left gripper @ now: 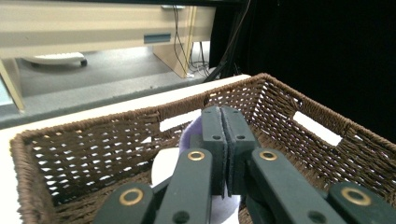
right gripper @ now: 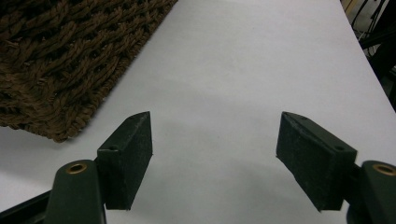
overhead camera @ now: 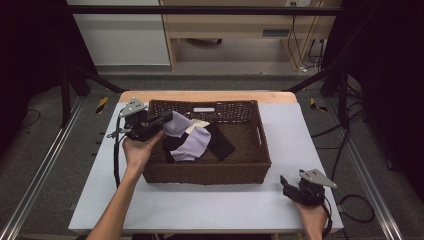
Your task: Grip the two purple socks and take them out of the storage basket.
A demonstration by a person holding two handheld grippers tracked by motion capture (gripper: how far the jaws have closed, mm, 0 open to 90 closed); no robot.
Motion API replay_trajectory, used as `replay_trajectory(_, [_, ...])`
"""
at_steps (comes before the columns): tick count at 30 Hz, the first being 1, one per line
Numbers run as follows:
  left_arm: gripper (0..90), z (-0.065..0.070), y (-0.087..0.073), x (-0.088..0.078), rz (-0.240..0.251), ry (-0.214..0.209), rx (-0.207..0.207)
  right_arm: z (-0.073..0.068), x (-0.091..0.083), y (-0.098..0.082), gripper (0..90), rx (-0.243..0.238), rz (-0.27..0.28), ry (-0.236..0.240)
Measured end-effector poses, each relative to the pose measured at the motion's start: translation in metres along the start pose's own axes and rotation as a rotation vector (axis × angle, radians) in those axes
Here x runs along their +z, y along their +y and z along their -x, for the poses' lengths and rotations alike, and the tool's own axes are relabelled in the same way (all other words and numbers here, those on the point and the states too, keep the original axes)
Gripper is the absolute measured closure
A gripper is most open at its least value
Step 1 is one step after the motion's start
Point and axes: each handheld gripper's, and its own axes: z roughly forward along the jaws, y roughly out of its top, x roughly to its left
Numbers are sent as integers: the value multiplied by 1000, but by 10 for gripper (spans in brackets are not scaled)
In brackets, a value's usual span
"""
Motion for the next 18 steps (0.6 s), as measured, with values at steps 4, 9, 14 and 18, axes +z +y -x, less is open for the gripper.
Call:
replay_trajectory(4, [876, 7, 8, -14, 42, -9, 19, 0, 0, 0, 270, -1, -2, 1])
replay_trajectory(9, [876, 21, 21, -29, 83, -28, 59, 0, 0, 0, 270, 2, -1, 1])
replay_trajectory(14, [876, 34, 32, -42, 97, -45, 90, 0, 0, 0, 270, 0, 3, -1])
replay_trajectory(18, [876, 45, 36, -57, 120, -64, 125, 0, 0, 0, 269, 0, 1, -2])
